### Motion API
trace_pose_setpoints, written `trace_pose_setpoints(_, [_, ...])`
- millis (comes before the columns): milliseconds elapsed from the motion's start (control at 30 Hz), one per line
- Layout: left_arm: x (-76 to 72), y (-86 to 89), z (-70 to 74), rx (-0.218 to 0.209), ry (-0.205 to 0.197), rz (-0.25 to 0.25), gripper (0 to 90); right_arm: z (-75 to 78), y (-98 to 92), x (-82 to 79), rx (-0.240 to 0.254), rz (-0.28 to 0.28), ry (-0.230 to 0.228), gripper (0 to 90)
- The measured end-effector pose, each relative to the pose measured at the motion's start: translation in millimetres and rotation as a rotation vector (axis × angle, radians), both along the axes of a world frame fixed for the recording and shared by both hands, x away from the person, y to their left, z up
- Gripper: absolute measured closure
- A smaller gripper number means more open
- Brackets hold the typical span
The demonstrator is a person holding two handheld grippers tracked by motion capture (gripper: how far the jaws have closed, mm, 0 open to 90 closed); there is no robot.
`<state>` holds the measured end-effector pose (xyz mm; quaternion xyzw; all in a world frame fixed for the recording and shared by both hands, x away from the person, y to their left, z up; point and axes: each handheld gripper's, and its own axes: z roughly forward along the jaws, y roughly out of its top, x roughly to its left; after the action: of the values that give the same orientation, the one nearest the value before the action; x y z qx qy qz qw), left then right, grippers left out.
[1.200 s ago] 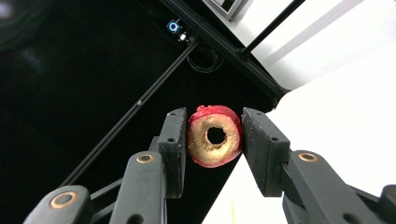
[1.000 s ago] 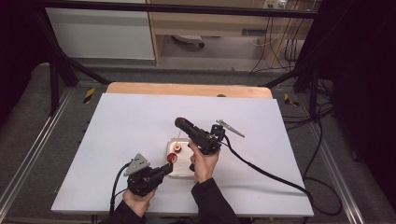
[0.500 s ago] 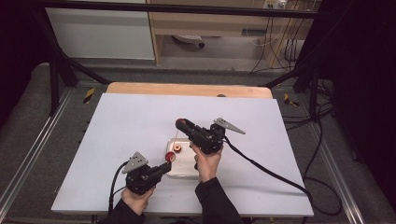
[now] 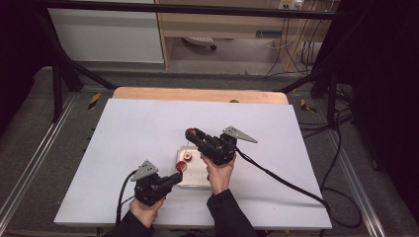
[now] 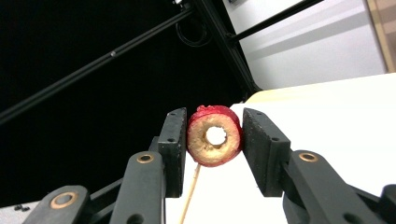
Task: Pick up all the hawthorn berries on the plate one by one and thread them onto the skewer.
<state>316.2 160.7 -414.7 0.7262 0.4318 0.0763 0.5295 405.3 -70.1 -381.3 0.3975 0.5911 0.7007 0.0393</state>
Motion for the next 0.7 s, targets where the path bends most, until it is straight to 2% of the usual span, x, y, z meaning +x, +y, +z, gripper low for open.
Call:
trace_pose_setpoints(133, [0.1,-0.7,0.6,-0.016,0.024,-0.004,88.5,-1.6,0.1,-1.7,-0.060,-0.004,-0.035,61.9])
trace_pose_setpoints(233, [1.7,1.2,0.3,-0.051,0.065,-0.009,88.5,-1.6,-0.2,-2.9,-0.098,-0.006,-0.064,61.9])
trace_pose_setpoints(367, [2.3,-1.7,-1.6,-0.065,0.099,-0.023,88.5,-3.5,0.3,-4.7,-0.134,-0.003,-0.077,61.8])
trace_pose_setpoints(533, [1.0,-1.8,-1.2,-0.064,0.104,-0.026,88.5,-2.7,-2.2,-7.1,-0.210,0.001,-0.116,61.8])
trace_pose_setpoints(700, [-1.0,-3.4,-1.5,-0.030,0.068,-0.019,88.6,0.2,-3.7,-8.9,-0.204,0.007,-0.102,61.8])
